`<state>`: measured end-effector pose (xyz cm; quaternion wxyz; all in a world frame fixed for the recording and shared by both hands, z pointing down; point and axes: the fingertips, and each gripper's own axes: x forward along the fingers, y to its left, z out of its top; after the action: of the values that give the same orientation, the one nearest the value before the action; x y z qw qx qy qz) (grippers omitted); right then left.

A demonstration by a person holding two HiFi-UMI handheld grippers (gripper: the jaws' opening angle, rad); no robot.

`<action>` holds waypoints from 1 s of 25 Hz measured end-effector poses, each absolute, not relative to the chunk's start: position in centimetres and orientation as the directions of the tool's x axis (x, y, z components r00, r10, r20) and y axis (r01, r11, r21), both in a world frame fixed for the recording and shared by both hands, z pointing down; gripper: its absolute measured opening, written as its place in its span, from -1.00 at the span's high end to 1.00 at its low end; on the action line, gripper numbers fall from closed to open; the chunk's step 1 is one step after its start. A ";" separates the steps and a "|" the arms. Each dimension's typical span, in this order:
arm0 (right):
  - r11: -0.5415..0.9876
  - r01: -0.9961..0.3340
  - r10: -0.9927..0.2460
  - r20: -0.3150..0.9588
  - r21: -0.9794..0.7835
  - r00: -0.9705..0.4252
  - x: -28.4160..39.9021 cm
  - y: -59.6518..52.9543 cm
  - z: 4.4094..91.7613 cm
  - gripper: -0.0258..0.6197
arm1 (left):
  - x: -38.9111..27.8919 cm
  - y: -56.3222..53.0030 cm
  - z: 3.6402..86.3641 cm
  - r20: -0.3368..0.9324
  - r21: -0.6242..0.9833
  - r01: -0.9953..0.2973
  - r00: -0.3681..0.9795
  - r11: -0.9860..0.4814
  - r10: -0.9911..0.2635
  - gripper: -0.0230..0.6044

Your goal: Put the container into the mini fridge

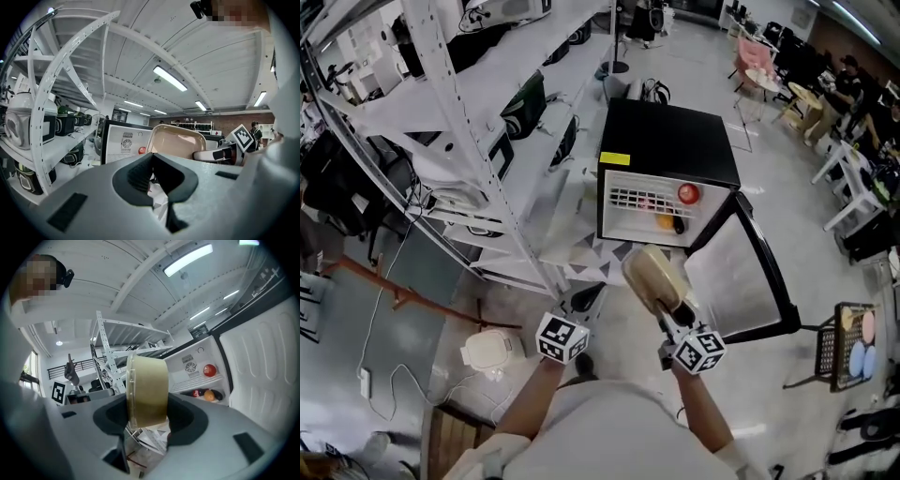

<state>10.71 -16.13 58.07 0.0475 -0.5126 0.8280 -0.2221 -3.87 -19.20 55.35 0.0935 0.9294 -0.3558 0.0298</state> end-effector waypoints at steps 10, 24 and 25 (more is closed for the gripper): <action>0.301 -0.884 -0.907 0.178 -0.358 -0.382 9.2 -20.9 57.9 0.23 | -6.1 -24.2 56.3 0.127 0.170 -0.596 0.803 -0.785 -0.582 0.92; 0.213 -0.900 -0.916 0.242 -0.380 -0.319 11.6 -25.6 60.2 0.22 | -4.8 -27.2 58.4 0.157 0.211 -0.581 0.814 -0.786 -0.560 0.92; 0.218 -0.894 -0.913 0.241 -0.391 -0.328 11.8 -26.3 60.4 0.22 | -4.6 -27.7 58.4 0.161 0.208 -0.589 0.808 -0.781 -0.566 0.92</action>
<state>11.83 -26.29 60.41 0.0202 -0.5793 0.7801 -0.2353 -4.59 -27.67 58.44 0.1251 0.9426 -0.3064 0.0447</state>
